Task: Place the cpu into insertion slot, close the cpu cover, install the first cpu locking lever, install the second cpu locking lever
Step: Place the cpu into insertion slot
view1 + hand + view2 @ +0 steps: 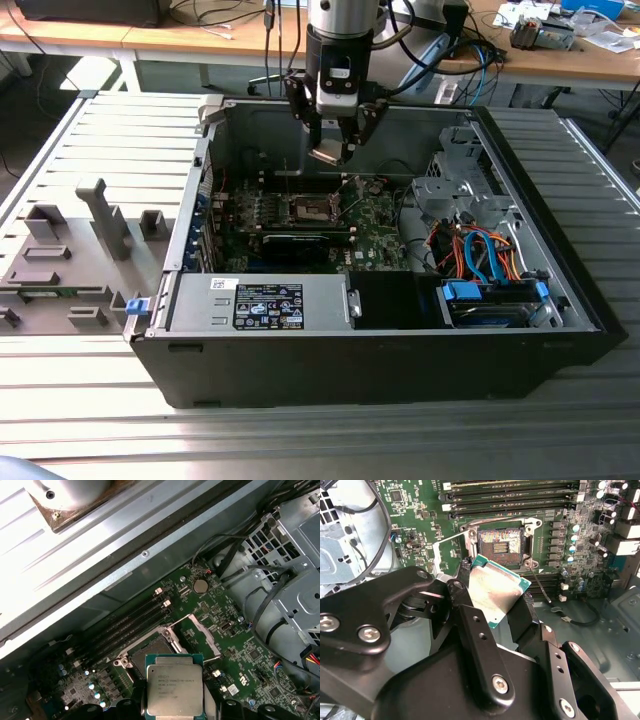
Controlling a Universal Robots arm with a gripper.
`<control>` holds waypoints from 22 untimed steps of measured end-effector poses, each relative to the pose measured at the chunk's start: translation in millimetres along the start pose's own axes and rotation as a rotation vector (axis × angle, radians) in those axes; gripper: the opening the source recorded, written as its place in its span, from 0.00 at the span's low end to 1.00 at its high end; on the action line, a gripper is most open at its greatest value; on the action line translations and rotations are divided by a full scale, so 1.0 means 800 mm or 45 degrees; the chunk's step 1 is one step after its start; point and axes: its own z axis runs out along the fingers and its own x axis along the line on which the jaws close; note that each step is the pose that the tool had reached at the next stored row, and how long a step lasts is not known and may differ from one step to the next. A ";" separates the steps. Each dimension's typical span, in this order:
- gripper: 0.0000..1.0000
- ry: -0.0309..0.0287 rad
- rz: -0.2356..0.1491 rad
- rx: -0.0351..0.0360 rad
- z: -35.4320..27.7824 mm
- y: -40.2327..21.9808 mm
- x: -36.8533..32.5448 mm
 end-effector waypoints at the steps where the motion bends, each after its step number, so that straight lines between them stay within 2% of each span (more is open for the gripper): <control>1: 0.54 -0.0002 0.002 0.0000 0.0001 0.0000 0.0000; 22: 0.54 -0.0043 0.045 0.0028 0.0008 0.0000 0.0000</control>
